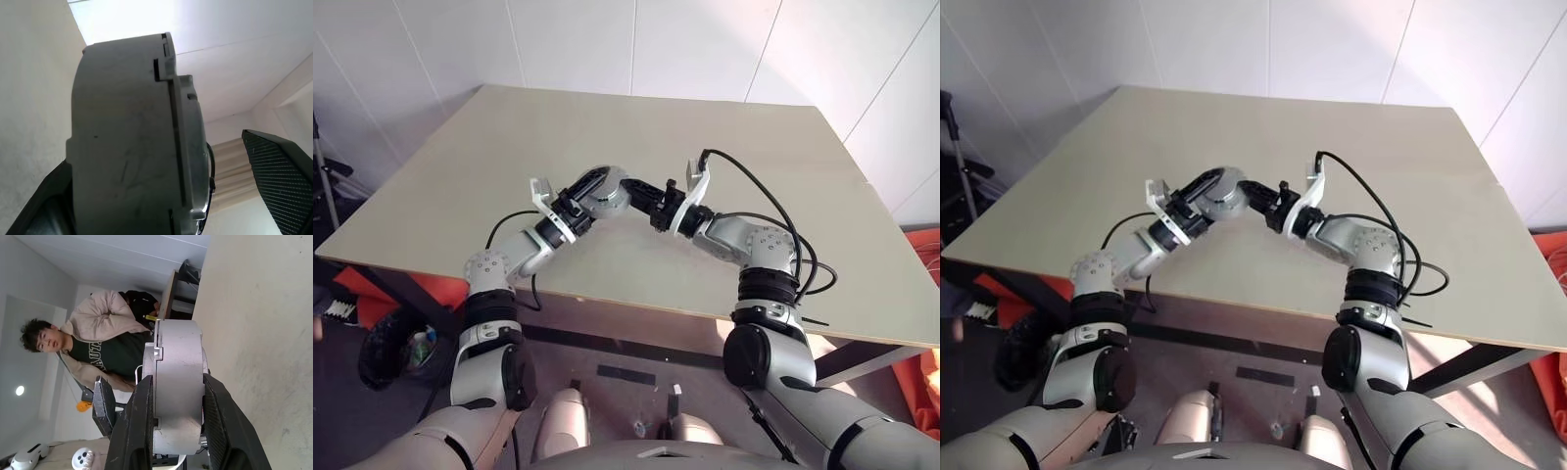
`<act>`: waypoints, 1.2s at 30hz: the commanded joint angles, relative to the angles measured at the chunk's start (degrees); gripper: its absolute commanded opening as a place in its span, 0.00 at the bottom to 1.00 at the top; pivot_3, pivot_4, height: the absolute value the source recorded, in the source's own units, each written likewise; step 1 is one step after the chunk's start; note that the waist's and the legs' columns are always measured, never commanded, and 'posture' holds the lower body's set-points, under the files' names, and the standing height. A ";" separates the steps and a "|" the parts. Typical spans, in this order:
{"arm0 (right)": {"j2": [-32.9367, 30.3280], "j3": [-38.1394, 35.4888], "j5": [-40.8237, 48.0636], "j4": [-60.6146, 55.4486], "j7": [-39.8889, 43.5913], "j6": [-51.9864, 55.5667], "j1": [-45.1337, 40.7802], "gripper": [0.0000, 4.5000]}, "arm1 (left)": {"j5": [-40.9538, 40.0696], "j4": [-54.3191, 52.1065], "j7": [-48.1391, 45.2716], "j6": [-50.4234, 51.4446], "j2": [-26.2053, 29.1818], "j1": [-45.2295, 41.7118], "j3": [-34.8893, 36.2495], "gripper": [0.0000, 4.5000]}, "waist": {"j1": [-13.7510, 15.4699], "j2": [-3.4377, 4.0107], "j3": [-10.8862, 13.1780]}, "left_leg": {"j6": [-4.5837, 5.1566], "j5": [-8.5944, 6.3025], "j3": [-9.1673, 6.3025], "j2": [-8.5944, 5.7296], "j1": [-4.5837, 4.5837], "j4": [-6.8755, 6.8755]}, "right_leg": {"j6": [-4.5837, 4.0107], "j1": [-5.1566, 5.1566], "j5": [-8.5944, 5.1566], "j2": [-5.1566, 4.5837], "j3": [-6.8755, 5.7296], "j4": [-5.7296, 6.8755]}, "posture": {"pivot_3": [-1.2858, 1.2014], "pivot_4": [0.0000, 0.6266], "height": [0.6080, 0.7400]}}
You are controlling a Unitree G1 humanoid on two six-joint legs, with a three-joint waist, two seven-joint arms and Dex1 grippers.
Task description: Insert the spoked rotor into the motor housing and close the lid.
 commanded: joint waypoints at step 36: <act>-4.25 8.39 -10.04 -2.49 5.30 -14.65 1.04 0.84 | 5.82 -2.32 -1.37 -5.82 0.76 -0.09 -0.70 0.47 | 0.00 0.00 0.00 | 0.00 0.00 -0.03 0.00 -0.01 0.09 | 0.02 0.04 0.02 -0.01 -0.01 0.01 | 0.52 0.00 1.00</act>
